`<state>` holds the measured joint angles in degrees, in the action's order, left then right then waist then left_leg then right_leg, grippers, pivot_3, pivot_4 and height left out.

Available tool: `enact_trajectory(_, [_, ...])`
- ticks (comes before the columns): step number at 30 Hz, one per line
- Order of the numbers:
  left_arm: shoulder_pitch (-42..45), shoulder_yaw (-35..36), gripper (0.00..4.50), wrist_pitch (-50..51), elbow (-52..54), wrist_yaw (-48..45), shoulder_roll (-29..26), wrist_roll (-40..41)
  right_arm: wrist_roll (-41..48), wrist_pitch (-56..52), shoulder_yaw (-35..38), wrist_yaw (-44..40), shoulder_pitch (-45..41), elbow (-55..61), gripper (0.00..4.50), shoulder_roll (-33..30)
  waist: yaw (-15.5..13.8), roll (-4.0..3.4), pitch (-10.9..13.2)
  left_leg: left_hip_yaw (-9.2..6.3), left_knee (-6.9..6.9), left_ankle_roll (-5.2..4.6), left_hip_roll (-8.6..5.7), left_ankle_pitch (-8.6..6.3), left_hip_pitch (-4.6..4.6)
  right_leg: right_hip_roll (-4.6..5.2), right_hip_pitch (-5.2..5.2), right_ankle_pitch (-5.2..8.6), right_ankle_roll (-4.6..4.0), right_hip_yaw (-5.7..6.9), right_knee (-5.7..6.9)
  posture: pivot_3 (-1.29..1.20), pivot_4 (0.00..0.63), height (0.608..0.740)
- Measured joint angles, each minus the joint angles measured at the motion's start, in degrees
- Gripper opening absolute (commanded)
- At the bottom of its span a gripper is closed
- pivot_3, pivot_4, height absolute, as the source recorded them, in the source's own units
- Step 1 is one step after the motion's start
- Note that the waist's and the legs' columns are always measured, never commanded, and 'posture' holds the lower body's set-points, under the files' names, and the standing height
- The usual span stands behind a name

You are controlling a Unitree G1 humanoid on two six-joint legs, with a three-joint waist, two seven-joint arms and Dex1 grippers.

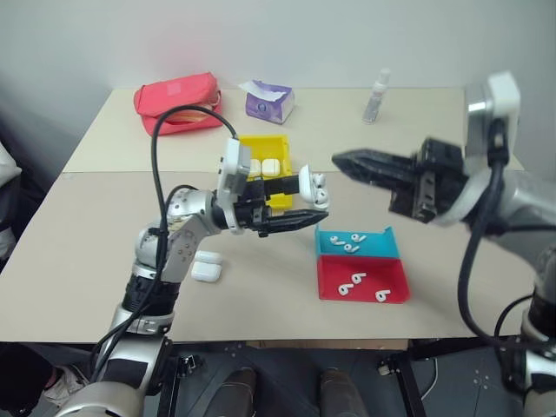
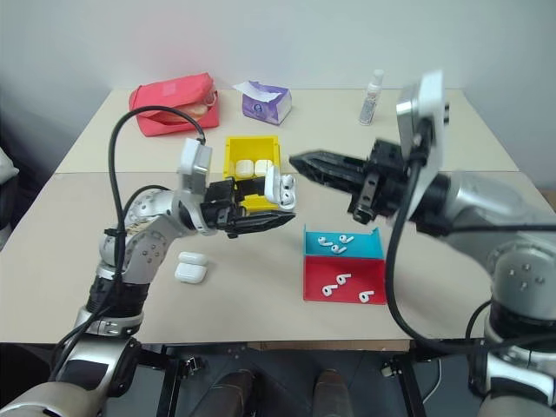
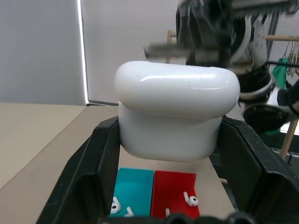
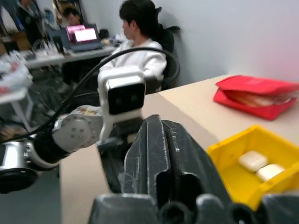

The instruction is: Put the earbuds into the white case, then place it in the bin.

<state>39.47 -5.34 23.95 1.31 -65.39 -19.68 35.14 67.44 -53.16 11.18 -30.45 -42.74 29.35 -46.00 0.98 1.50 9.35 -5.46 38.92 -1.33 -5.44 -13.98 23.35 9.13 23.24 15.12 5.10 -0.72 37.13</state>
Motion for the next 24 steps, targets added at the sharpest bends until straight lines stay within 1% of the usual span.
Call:
enact_trajectory(3, [0.6, -0.7, 2.82, -0.6, -2.4, -0.4, 1.1, -1.6, -5.0, -2.5, -7.3, -2.2, -8.0, -2.8, 0.04, -2.7, 0.1, 0.00, 0.0, 0.07, 0.04, -0.02, 0.01, -0.01, 0.04, 0.00, 0.01, 0.00, 0.00, -0.03, 0.01, 0.00, 0.150, 0.740])
enact_trajectory(7, [2.2, -1.8, 2.82, -2.9, -4.2, -0.6, 2.6, -3.7, -8.2, -9.2, -14.7, -5.7, -19.4, -7.8, 0.04, -4.2, -0.1, 0.00, 0.0, 0.02, 0.01, -0.03, 0.00, -0.02, 0.16, 0.02, 0.08, 0.00, 0.00, 0.02, 0.02, 0.00, 0.150, 0.740])
enact_trajectory(8, [2.7, -1.8, 2.82, -3.1, -4.8, -0.5, 2.9, -3.9, -9.1, -11.0, -17.0, -6.6, -21.8, -7.9, 0.04, -4.2, -0.1, 0.00, 0.0, 0.02, 0.02, -0.04, 0.01, -0.03, 0.20, 0.02, 0.11, 0.00, 0.00, 0.02, 0.01, 0.00, 0.150, 0.740])
enact_trajectory(10, [2.9, -1.8, 2.82, -3.8, -5.0, -0.5, 3.5, -4.2, -10.8, -12.7, -20.4, -8.4, -23.9, -7.9, 0.04, -4.0, -0.1, 0.00, 0.0, 0.01, 0.06, -0.07, -0.02, -0.05, 0.28, 0.07, 0.15, -0.01, 0.01, 0.03, 0.01, 0.00, 0.150, 0.740])
enact_trajectory(13, [2.9, -1.8, 2.82, -4.1, -5.0, -0.5, 3.7, -4.5, -13.5, -13.9, -24.9, -11.9, -24.5, -7.9, 0.04, -3.9, -0.1, 0.00, 0.0, 0.01, 0.16, -0.07, -0.05, -0.05, 0.42, 0.09, 0.26, -0.02, 0.04, 0.04, 0.06, 0.00, 0.150, 0.740])
enact_trajectory(16, [2.7, -2.0, 2.82, -4.1, -5.1, -0.4, 3.6, -4.9, -16.4, -13.9, -26.5, -14.7, -25.3, -7.4, 0.04, -4.5, -0.2, 0.00, 0.0, 0.00, 0.17, -0.06, -0.06, -0.04, 0.46, 0.09, 0.33, -0.02, 0.04, 0.04, 0.09, 0.00, 0.150, 0.740])
enact_trajectory(21, [2.2, -1.6, 2.82, -4.0, -4.9, 0.9, 3.1, -5.8, -19.6, -13.9, -25.6, -17.5, -22.9, -7.4, 0.04, -8.0, -0.2, 0.00, 0.0, 0.04, 0.17, -0.06, -0.08, -0.04, 0.47, 0.13, 0.36, -0.03, 0.05, 0.00, 0.08, 0.00, 0.150, 0.740])
enact_trajectory(24, [0.4, -1.0, 2.82, -3.8, -3.9, 2.0, 2.8, -5.6, -19.8, -14.0, -22.1, -17.9, -19.8, -7.3, 0.04, -10.2, -0.2, 0.00, 0.0, 0.02, 0.14, -0.06, -0.05, -0.04, 0.47, 0.10, 0.39, -0.03, 0.05, 0.01, 0.09, 0.00, 0.150, 0.740])
